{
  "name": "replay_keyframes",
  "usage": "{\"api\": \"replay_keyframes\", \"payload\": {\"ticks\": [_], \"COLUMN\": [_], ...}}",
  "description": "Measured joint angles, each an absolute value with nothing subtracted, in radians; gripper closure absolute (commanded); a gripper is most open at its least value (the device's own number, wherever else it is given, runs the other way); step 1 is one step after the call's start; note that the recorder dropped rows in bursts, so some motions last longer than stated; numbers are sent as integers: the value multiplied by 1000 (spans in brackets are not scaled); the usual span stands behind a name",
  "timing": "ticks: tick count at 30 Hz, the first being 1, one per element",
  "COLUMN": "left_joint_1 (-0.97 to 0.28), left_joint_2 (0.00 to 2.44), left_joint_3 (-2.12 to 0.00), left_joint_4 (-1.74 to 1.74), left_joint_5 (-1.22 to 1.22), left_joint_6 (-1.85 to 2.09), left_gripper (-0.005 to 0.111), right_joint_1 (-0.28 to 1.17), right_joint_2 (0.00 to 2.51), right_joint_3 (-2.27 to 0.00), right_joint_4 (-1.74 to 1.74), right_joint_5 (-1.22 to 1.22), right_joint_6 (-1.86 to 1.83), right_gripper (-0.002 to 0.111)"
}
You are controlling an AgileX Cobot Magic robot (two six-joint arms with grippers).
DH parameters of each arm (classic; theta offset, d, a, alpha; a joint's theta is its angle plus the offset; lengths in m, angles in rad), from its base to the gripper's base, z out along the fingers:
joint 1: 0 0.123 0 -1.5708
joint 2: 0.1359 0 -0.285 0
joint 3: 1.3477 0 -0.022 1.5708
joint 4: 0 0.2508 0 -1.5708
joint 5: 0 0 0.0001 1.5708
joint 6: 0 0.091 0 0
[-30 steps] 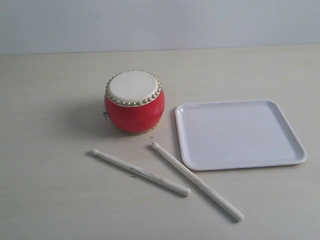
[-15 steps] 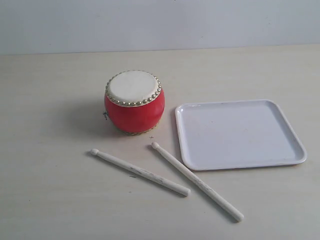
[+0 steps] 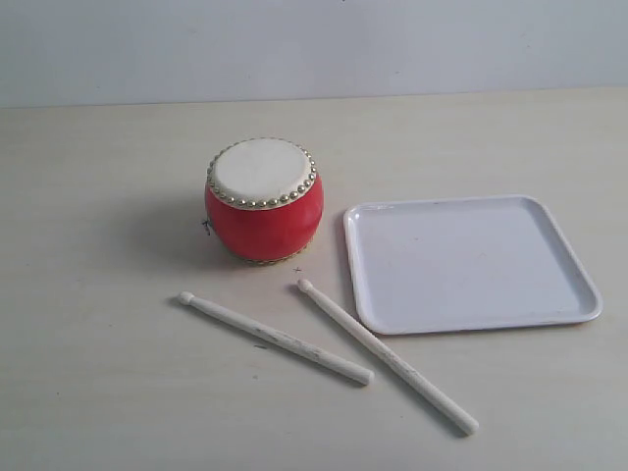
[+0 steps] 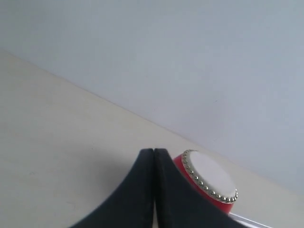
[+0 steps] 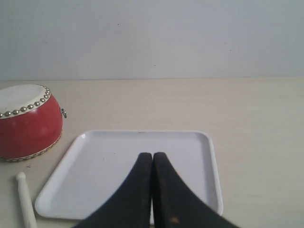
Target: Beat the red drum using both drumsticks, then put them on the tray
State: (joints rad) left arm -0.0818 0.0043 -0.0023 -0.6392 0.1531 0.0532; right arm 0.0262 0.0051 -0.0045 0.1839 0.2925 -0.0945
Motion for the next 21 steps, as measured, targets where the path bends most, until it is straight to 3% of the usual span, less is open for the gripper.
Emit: {"api": "replay_keyframes", "payload": {"ticks": [10,15,18,21], "left_joint_1": [-82,-82,-82,-82], "left_joint_2": [4,4,4,4], "left_joint_3": [-2,-2,-21,-178], "left_joint_4": [-671,-901,-957,-1076], "left_joint_5": [182,184,224,347], "left_joint_6": [41,44,192,468], "left_gripper": [107,107,107,107], "right_joint_1": [26,26,26,26], "right_joint_2": [5,5,5,5], "right_joint_3": [-4,-4,-4,-4], "right_joint_4": [184,184,184,184], "right_joint_5": [292,292,292,292], "right_joint_6": [-94,-94,-94,-94], "right_gripper": [108,108,108,108]}}
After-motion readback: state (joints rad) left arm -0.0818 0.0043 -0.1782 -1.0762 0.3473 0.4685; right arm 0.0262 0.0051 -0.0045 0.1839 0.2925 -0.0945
